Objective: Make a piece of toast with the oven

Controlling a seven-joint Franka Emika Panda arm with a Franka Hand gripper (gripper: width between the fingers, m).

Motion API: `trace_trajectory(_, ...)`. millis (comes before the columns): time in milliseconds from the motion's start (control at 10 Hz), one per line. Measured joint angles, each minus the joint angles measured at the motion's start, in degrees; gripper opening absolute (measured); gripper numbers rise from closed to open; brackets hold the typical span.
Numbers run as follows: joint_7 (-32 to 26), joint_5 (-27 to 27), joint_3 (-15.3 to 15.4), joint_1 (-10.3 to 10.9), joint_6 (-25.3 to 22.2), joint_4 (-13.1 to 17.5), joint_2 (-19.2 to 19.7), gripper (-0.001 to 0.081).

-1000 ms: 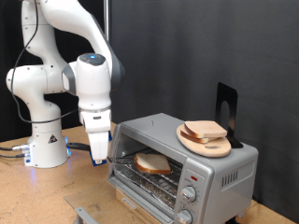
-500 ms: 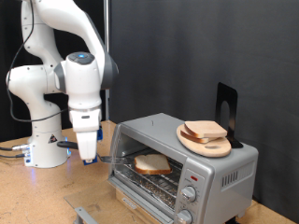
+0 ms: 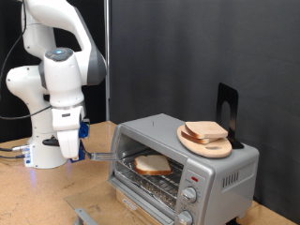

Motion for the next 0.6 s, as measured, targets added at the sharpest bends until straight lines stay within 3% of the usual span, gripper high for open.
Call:
trace_trajectory(200, -0.44, 0.69, -0.26, -0.01, -0.53, -0.05, 0.11, 0.0391)
trace_trajectory(400, -4.63, 5.58, -3.09, -0.04, -2.48, 0.55, -0.81, 0.0391)
trace_trajectory(600, -8.14, 8.03, -6.19, -0.13, -7.29, 2.53, -3.15, 0.0391)
